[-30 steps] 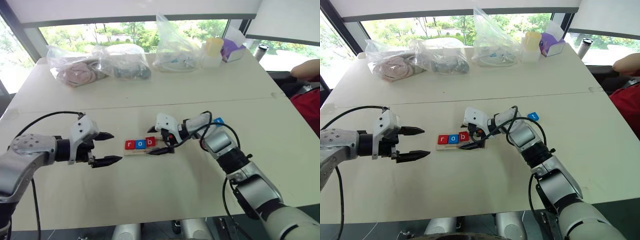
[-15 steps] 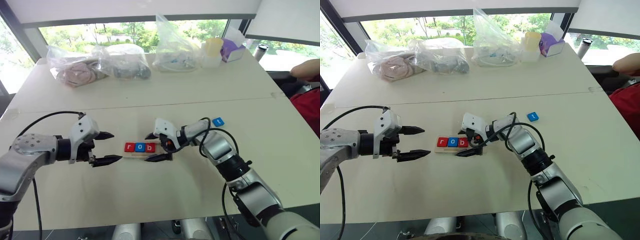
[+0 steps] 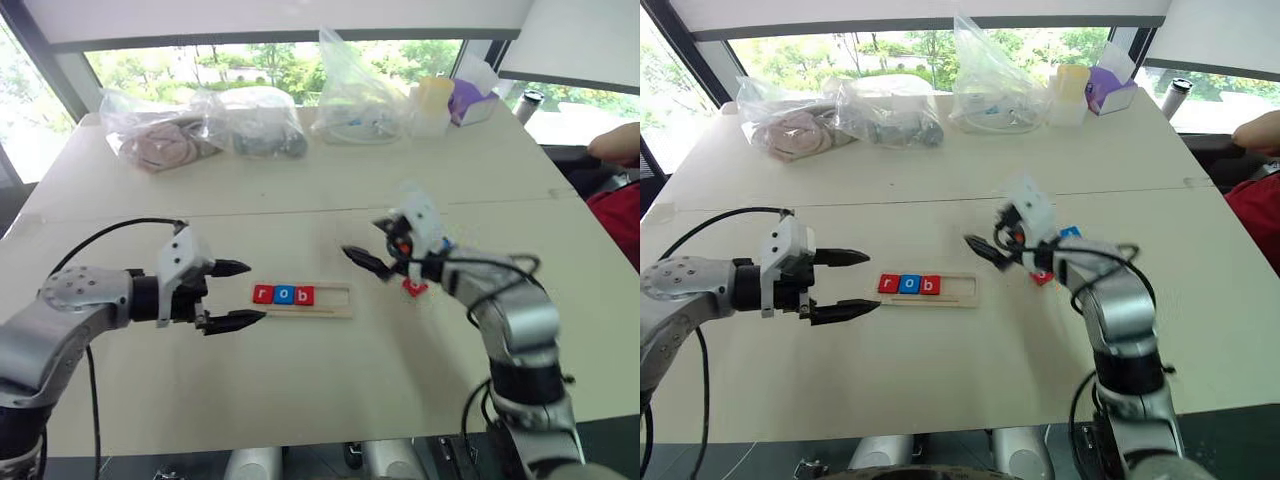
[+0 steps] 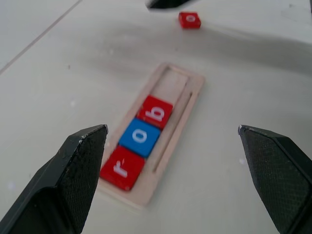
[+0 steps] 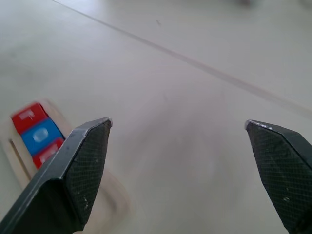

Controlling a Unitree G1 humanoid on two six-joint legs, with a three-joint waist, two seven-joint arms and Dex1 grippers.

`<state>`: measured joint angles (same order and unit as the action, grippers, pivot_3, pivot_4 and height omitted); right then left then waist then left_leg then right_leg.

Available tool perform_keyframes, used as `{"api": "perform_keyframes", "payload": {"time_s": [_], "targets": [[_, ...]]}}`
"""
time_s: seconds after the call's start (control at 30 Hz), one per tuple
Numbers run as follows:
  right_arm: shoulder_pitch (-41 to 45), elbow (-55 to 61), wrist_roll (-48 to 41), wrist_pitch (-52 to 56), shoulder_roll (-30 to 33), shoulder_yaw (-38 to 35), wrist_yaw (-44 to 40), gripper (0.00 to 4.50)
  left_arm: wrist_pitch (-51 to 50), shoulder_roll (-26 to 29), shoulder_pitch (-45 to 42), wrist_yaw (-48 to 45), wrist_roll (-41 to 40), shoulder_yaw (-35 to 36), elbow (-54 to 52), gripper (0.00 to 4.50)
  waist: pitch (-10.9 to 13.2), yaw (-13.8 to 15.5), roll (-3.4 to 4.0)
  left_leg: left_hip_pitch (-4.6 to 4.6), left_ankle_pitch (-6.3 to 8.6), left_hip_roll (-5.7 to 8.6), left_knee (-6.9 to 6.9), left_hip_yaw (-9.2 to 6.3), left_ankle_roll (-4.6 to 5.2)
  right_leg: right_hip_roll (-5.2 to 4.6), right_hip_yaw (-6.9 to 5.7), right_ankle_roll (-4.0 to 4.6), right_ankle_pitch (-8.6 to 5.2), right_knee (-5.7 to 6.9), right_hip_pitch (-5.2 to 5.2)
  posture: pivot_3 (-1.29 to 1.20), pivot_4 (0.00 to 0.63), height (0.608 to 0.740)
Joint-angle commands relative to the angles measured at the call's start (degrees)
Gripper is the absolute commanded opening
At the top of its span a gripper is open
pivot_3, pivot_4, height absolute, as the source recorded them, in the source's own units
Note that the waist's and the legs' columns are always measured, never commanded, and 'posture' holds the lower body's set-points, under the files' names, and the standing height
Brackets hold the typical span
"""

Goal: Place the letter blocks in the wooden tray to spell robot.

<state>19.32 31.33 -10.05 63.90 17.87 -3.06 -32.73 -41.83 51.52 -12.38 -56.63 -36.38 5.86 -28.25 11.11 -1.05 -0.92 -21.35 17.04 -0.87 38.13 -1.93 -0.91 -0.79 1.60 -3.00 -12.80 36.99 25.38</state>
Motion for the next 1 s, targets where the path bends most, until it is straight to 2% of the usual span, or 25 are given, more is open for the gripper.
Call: {"api": "perform_keyframes", "payload": {"time_s": [0.03, 0.23, 0.4, 0.47, 0.57, 0.73, 0.87, 1.0], "targets": [[-4.4, 10.3, 0.4, 5.2, -1.9, -1.5, 6.9, 4.48, 0.1, -1.9, -2.8, 0.8, -0.4, -2.1, 0.4, 4.50, 0.0, -0.4, -0.01, 0.05, 0.00, -0.01, 0.00, 0.00, 0.00, 0.04, 0.02, 0.02, 0.00, 0.04, -0.01, 0.00, 0.150, 0.740], [-10.5, 8.4, 2.5, 2.3, -0.1, 0.5, 12.4, 4.48, 2.2, -3.2, -5.9, -1.0, 2.1, -5.9, 4.7, 4.50, 0.0, -1.5, -0.02, 0.12, -0.10, -0.04, 0.01, -0.04, -0.15, 0.16, 0.04, 0.08, -0.14, 0.08, -0.04, 0.00, 0.150, 0.740], [-12.3, 5.6, 2.3, 0.2, 1.2, 0.8, 13.6, 4.48, 3.3, -3.2, -7.3, -2.1, 3.2, -6.9, 6.8, 4.50, 0.0, -1.5, -0.01, 0.09, -0.10, -0.04, 0.01, -0.02, -0.15, 0.16, 0.08, 0.05, -0.15, 0.07, -0.02, 0.00, 0.150, 0.740], [-11.6, 1.2, 2.7, -2.9, 0.1, 1.0, 14.9, 4.48, 3.8, -3.6, -7.5, -2.0, 3.8, -7.3, 7.5, 4.50, 0.0, -1.5, -0.04, 0.08, -0.10, -0.03, 0.01, -0.02, -0.15, 0.16, 0.08, 0.03, -0.16, 0.06, -0.02, 0.00, 0.150, 0.740], [-11.0, -2.1, 3.3, -6.6, 0.4, 2.1, 15.7, 3.68, 3.9, -4.1, -7.4, -1.9, 4.2, -7.4, 7.7, 4.50, 0.0, -1.5, -0.05, 0.06, -0.10, -0.03, 0.01, -0.02, -0.15, 0.15, 0.08, 0.03, -0.16, 0.04, -0.02, 0.00, 0.150, 0.740], [-11.4, -0.9, 2.5, -6.1, 0.4, 2.4, 16.4, 1.22, 3.9, -4.2, -6.9, -1.8, 4.5, -6.9, 7.5, 4.50, 0.0, -1.5, -0.05, 0.06, -0.10, -0.03, 0.01, -0.02, -0.15, 0.15, 0.09, 0.03, -0.16, 0.03, -0.03, 0.00, 0.150, 0.740], [-10.8, 1.5, 3.3, -4.7, -0.9, 1.8, 19.8, 1.18, 4.2, -4.5, -6.4, -1.7, 5.1, -7.1, 7.5, 4.50, 0.0, -1.5, -0.05, 0.06, -0.10, -0.03, 0.01, -0.02, -0.15, 0.15, 0.10, 0.03, -0.16, 0.03, -0.03, 0.00, 0.150, 0.740], [-11.1, 6.9, 5.0, 3.5, -8.7, -1.0, 28.3, 1.18, 4.3, -5.1, -6.5, -1.7, 5.3, -7.7, 7.6, 4.50, 0.0, -1.5, -0.04, 0.05, -0.10, -0.05, 0.01, -0.05, -0.15, 0.16, 0.10, 0.02, -0.15, 0.06, 0.00, 0.00, 0.150, 0.740]]}}
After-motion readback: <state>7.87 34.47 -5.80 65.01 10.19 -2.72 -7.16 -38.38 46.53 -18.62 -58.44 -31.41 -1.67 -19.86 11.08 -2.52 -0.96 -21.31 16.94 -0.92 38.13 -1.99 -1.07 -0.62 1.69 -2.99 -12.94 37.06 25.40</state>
